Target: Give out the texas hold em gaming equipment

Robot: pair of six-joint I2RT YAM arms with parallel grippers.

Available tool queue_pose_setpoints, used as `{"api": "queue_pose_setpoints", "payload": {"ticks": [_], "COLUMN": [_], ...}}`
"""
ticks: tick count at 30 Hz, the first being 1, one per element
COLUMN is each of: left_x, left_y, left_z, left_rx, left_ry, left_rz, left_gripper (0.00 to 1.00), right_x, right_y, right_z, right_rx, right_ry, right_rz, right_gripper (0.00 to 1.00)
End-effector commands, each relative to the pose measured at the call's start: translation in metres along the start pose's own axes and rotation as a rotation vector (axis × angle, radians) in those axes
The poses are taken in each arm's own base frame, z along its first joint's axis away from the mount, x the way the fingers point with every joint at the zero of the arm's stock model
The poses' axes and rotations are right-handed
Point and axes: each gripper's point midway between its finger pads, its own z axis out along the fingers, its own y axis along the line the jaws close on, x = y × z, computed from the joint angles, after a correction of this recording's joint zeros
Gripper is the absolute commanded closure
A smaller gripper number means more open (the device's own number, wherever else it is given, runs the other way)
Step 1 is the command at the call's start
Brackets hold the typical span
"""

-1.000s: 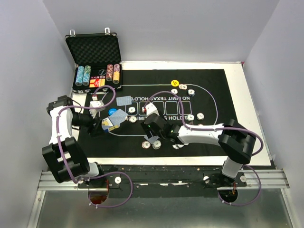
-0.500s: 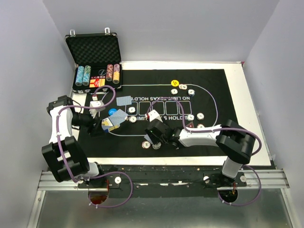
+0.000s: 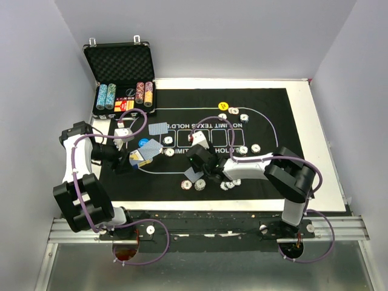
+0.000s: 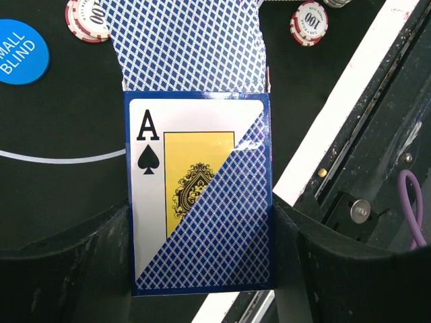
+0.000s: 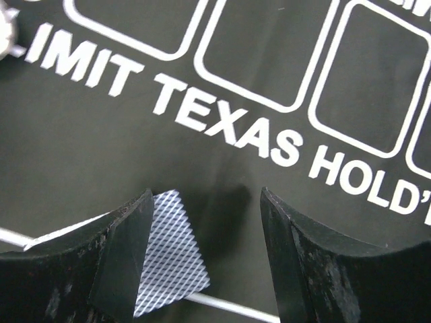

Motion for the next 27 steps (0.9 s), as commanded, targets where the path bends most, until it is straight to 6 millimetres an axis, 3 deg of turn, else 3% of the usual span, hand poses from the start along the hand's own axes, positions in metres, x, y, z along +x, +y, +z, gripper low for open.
{"api": "queue_pose_setpoints", "payload": {"ticks": [1,5,14,23,27], "left_x": [0.001,0.0,0.0,-0.002,-0.003], "left_y": [-0.054,-0.052,-0.051,-0.05,-0.05], "left_z": [-0.012,-0.012,-0.012,-0.012,-0.012], "left_rx": [0.155,0.158,0.161,0.163,0.159], "left_ry": [0.031,0.027,0.027,0.016,0.016], "left_rz": [-0.176,-0.186,-0.191,-0.189,-0.185], "left_gripper": [0.88,0.88,0.88,0.88,0.88], "right_x": [0.032,0.02,0.003,0.044,0.053], "right_y": [-0.038,-0.038,-0.007,0.028,0.038], "right_z": [0.017,0.013,-0.037,-0.053,-0.056], "right_rx": [0.112,0.073,-0.109,-0.182,-0.162], "right_ry": [0.112,0.108,0.055,0.203,0.273], "right_rz": [-0.028,0.002,0.071,0.13,0.167], "right_gripper": [0.28,0.28,0.28,0.3,0.31]}}
